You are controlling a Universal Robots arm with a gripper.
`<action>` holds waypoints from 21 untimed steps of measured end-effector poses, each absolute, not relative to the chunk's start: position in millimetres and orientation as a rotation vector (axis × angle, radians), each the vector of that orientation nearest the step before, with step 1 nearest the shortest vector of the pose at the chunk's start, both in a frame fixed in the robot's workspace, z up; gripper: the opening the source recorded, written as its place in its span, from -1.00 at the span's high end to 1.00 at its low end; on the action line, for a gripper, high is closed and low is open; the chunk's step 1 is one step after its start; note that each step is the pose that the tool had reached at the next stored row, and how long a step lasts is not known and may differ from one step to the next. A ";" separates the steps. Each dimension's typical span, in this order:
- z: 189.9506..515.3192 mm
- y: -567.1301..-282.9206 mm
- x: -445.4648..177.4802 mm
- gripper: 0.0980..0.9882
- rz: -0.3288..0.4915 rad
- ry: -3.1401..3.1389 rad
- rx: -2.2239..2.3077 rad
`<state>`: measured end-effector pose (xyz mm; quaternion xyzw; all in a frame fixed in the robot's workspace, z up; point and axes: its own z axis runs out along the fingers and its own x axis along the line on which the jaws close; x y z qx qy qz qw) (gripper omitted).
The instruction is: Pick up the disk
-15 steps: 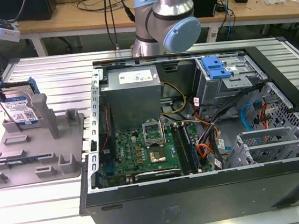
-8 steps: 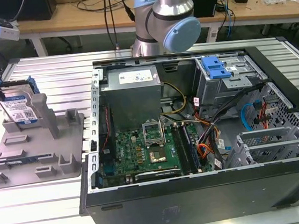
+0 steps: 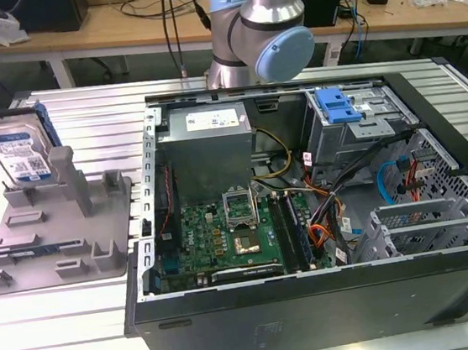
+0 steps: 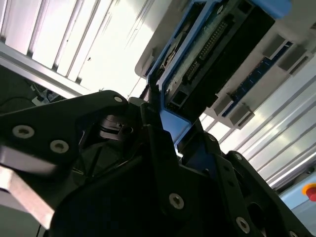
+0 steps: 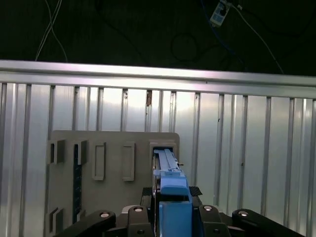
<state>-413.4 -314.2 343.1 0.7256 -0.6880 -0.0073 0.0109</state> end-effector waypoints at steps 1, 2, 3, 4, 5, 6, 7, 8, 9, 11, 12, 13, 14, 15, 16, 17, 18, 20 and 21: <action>352.9 -314.2 -413.4 0.38 -0.023 -2.146 2.264; 362.8 -314.2 -413.4 0.38 -0.023 -2.146 2.264; 369.2 -314.2 -413.4 0.38 -0.023 -2.146 2.264; 373.7 -314.2 -413.4 0.38 -0.023 -2.146 2.264; 380.9 -314.2 -413.3 0.38 -0.023 -2.146 2.264; 384.9 -314.2 -413.3 0.38 -0.023 -2.146 2.264; 392.8 -314.2 -413.2 0.38 -0.023 -2.146 2.264; 401.7 -314.2 -413.1 0.38 -0.023 -2.146 2.264; 409.5 -314.2 -413.0 0.38 -0.023 -2.146 2.264; 426.0 -314.2 -412.8 0.38 -0.023 -2.146 2.264; 436.8 -314.2 -412.6 0.38 -0.023 -2.146 2.264; 443.8 -314.2 -412.5 0.38 -0.023 -2.147 2.264; 448.4 -314.2 -412.4 0.38 -0.023 -2.146 2.264; 452.7 -314.2 -412.4 0.38 -0.023 -2.146 2.264; 459.1 -314.2 -412.3 0.38 -0.023 -2.146 2.264; 463.6 -314.2 -412.3 0.38 -0.023 -2.146 2.264; 470.7 -314.2 -412.3 0.38 -0.023 -2.146 2.264; 479.9 -314.2 -412.2 0.38 -0.023 -2.146 2.264; 486.6 -314.2 -412.2 0.38 -0.023 -2.146 2.264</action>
